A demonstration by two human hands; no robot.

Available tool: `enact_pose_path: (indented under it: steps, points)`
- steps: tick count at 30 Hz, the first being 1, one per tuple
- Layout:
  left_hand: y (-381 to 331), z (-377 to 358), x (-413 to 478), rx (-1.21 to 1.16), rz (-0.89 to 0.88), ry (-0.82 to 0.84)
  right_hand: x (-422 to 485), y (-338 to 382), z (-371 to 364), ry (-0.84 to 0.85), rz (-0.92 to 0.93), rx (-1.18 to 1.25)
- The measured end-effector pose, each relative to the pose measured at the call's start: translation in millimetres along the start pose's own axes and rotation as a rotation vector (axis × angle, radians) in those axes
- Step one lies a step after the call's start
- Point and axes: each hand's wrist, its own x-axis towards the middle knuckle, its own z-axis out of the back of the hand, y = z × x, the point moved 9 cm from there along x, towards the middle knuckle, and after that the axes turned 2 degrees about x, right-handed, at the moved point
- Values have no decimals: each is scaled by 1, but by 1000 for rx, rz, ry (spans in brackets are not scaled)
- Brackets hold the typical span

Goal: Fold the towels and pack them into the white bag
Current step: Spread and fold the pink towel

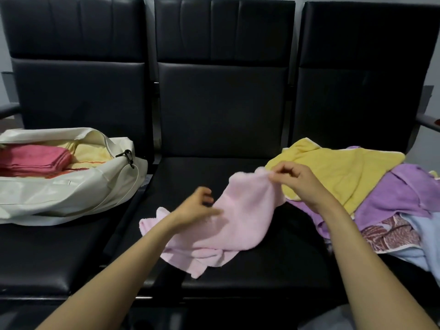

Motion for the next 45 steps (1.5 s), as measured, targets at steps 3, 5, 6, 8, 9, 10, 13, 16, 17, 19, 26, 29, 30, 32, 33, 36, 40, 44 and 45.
enact_pose_path:
  steps: [3, 5, 6, 8, 9, 10, 13, 16, 17, 19, 26, 29, 30, 32, 33, 36, 40, 44, 45]
  points:
    - [-6, -21, -3, 373, -85, 61, -24, -47, -31, 521, -301, -342]
    - [-23, -5, -7, 323, -165, -132, -41, -86, -29, 625, -502, -640]
    - [-30, 7, -9, 303, -209, -258, -42, -96, -22, 582, -551, -740]
    - [-40, 27, -16, 275, -291, -484, -32, -93, -8, 400, -518, -805]
    - [-45, 34, -22, 235, -349, -566, -24, -83, 0, 275, -453, -782]
    - [-52, 38, -28, 179, -422, -610, -18, -70, 10, 123, -366, -745]
    - [-75, 35, -42, 90, -673, -465, -14, -30, 31, -192, -35, -572]
    - [-56, -7, -34, 350, -536, 76, -20, -17, 23, -78, 62, -398]
    - [-37, -22, -34, 505, -406, 245, -21, -27, 16, 40, -18, -374]
    - [-8, -32, -33, 532, -198, 371, -32, -65, -3, 355, -256, -475]
    - [-8, -30, -29, 691, -155, 260, -48, -107, -12, 553, -444, -816]
    - [-21, -26, -29, 786, -250, 162, -37, -102, 2, 401, -446, -885]
    - [-30, -16, -29, 844, -310, 47, -30, -91, 11, 275, -387, -876]
    - [-47, 13, -32, 824, -394, -254, -21, -58, 34, -66, -248, -716]
    - [-52, 28, -37, 746, -418, -397, -21, -43, 45, -222, -201, -535]
    - [-47, 65, -46, 401, -358, -603, -26, -31, 48, -313, -210, -54]
    - [-32, 59, -38, 168, -209, -137, -28, -39, 24, 12, -296, 41]
    - [-11, 31, -60, 114, 48, 472, -37, -39, 3, 381, -380, 99]
    - [-5, 31, -60, 117, 79, 506, -38, -46, 0, 431, -426, 61]
